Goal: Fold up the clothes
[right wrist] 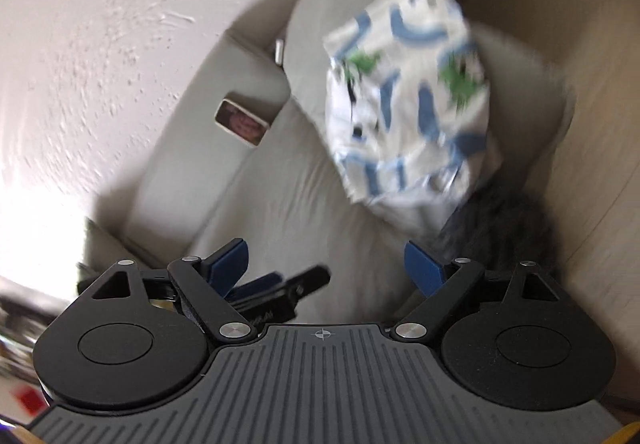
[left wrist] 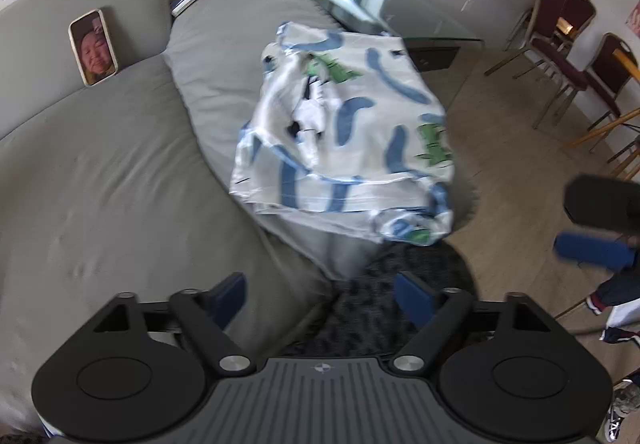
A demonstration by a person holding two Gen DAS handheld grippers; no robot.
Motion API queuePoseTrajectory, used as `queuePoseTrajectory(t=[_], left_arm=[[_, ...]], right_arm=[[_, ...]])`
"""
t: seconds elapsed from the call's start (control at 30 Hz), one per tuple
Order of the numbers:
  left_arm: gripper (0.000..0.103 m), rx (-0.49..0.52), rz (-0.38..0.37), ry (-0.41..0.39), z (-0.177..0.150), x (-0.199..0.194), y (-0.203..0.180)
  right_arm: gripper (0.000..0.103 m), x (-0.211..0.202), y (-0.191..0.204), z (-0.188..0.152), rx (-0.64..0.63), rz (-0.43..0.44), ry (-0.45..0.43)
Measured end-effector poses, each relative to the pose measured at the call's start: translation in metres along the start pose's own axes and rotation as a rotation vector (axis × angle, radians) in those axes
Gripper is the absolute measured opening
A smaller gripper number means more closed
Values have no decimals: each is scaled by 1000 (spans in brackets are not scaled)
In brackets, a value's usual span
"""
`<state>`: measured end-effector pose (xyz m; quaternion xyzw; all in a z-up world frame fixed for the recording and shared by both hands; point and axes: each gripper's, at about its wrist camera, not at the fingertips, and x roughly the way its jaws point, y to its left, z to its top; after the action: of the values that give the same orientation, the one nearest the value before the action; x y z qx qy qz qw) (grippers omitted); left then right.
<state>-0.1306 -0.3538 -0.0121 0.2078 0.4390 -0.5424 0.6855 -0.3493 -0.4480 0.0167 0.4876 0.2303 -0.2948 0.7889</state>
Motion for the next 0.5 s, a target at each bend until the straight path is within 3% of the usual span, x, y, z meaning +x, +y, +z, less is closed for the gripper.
queuePoseTrajectory(t=[0.13,0.3,0.5], left_arm=[[100,16,32,-60,-1,-13,-20],[101,8,51,-87,-3,-19,-36],[101,27,87,-95,-7,-18,-45]], right_arm=[[95,-28,25,3,-207,-189,-124],[99,-37,37,3,-378,-459,-229],[102,-26,25,11,-409,-578,-181]])
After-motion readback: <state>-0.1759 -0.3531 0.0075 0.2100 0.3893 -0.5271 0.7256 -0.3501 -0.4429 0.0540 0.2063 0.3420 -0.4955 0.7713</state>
